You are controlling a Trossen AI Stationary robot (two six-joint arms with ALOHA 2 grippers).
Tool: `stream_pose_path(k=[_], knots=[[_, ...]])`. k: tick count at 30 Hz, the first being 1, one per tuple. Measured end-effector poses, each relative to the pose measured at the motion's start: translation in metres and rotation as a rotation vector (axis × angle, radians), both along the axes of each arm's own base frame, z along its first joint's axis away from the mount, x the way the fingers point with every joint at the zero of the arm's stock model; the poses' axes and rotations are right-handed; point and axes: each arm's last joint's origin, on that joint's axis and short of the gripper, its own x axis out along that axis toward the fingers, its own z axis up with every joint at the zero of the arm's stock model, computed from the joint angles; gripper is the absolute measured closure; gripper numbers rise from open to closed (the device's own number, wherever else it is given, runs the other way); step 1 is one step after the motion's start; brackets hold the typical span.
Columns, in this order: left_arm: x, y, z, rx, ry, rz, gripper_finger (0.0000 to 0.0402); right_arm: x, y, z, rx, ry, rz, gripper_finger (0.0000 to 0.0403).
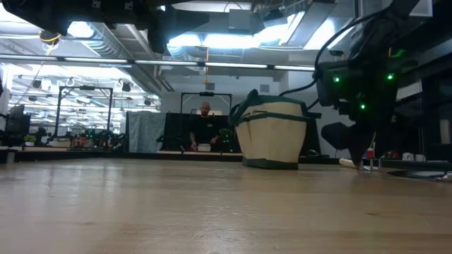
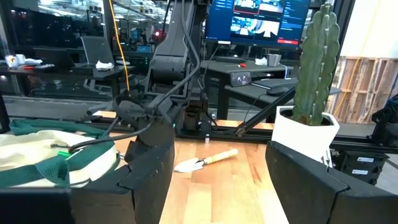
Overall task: Pick & Place Garden tools in Gardening bag
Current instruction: Put the hand rake into the gardening bag
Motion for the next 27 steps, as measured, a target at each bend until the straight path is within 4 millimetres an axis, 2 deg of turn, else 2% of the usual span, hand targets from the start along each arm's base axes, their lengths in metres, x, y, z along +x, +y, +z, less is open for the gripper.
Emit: stream_pose_path(k=[7, 21, 27], knots=[[0.0000, -0.0001, 0.0000, 0.000, 0.000, 0.000, 0.0151, 0.0001, 0.0002, -0.0034, 0.013, 0.021, 0.003, 0.0180], [0.0000, 0.0000, 0.0000, 0.000, 0.000, 0.000, 0.0151, 0.0030, 0.0023, -0.0054, 0.126, 0.011, 0.033, 0.0281], [0.0000, 0.0000, 0.0000, 0.000, 0.000, 0.000, 0.0151, 0.0042, 0.0053, -0.0055, 0.157, -0.001, 0.041, 0.0307]])
